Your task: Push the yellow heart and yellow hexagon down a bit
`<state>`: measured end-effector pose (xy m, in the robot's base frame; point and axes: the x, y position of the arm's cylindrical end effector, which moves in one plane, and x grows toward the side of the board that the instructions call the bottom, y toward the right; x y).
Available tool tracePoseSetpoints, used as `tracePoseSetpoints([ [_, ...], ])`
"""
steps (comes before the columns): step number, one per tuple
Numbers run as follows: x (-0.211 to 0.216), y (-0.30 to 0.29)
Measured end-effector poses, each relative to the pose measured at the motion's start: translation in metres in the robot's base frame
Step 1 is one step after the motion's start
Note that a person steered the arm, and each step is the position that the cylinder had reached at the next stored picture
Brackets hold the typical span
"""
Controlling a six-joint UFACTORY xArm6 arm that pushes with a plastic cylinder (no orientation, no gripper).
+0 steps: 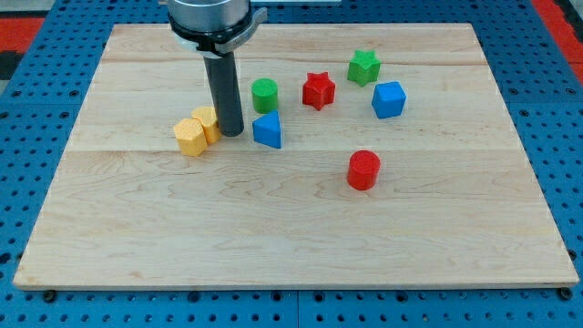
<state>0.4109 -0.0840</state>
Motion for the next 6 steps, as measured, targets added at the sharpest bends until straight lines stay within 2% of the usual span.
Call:
tracePoseSetpoints([
  [3,-0.050,-0.013],
  [6,-0.020,-0.037],
])
